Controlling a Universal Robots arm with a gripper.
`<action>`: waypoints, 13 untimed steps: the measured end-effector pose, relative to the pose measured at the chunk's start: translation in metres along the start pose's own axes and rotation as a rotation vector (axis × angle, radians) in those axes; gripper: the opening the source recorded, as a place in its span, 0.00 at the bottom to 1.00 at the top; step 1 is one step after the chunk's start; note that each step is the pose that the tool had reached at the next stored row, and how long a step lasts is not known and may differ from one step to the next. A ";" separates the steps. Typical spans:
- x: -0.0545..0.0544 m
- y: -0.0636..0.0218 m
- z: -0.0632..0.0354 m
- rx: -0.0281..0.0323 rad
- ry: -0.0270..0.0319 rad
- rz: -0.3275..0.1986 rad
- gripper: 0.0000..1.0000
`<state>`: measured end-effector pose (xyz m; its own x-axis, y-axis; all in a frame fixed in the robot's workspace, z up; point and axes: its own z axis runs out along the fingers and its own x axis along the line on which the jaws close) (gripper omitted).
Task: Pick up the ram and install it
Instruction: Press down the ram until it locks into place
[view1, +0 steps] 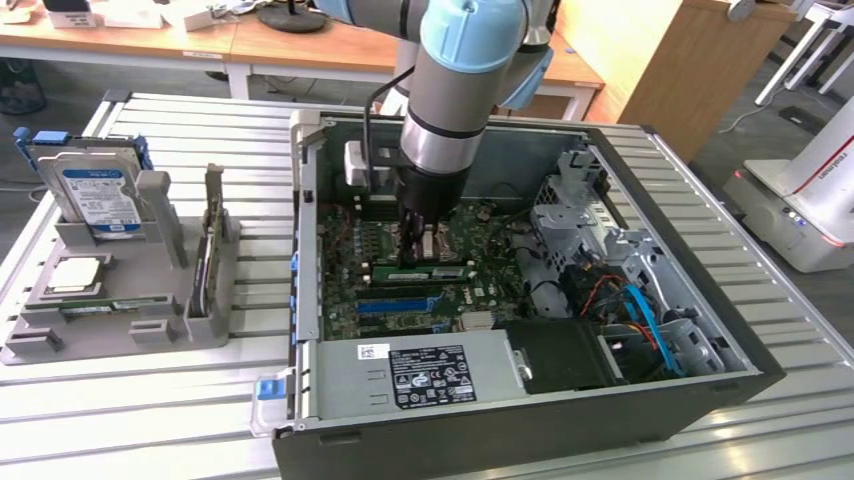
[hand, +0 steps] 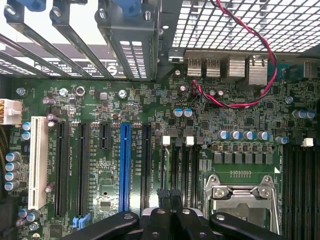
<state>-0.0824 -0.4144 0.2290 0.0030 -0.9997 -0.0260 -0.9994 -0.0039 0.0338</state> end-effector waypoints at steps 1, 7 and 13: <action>0.000 0.0000 0.0000 0.0001 -0.0001 0.000 0.11; 0.000 -0.0001 0.0019 0.0003 -0.0001 0.000 0.11; 0.000 -0.0001 0.0021 0.0003 -0.0002 0.000 0.11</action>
<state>-0.0824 -0.4143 0.2269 0.0030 -0.9997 -0.0262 -0.9994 -0.0039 0.0334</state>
